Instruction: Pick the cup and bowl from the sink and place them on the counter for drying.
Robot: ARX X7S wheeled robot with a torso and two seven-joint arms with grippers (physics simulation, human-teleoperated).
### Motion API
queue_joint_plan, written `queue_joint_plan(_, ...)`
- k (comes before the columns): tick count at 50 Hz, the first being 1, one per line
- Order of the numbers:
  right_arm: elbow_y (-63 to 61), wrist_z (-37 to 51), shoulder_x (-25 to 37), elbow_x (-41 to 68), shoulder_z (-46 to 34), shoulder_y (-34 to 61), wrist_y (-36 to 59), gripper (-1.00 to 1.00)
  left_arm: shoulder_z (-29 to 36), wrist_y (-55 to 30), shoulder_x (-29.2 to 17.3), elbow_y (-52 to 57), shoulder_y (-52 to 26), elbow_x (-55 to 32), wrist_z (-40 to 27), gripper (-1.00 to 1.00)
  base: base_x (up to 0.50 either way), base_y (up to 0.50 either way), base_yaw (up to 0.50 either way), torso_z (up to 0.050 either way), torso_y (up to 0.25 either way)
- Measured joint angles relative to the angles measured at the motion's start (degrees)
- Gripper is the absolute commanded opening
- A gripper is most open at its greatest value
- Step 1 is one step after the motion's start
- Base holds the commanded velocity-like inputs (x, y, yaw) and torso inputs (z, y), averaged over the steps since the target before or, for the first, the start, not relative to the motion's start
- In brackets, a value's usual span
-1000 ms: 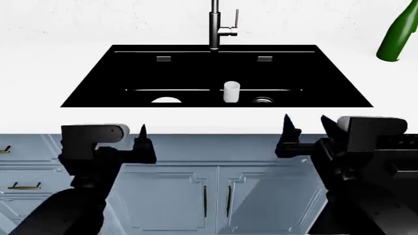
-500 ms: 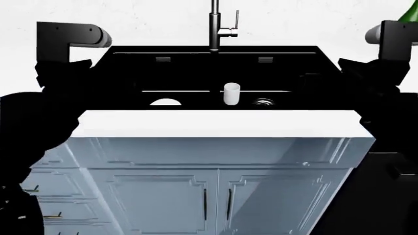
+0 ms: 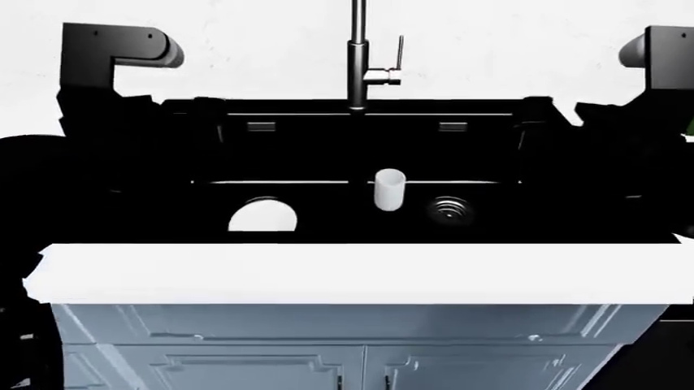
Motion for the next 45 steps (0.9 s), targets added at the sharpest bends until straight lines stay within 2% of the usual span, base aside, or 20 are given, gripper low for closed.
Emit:
queue_joint_plan(29, 1.3, 0.7, 1.7, 2.3, -1.0, 3.3, 5.2, 1.00, 1.2, -1.3, -0.6, -1.5, -1.3, -0.9, 0.1, 1.00, 0.49, 0.00, 0.00, 0.000, 0.001)
queue_joint_plan(45, 1.9, 1.1, 1.7, 2.9, -1.6, 3.6, 5.9, 1.00, 1.4, -1.5, -1.2, -2.1, -1.1, -1.3, 0.1, 1.00, 0.32, 0.00, 0.00, 0.000, 0.001)
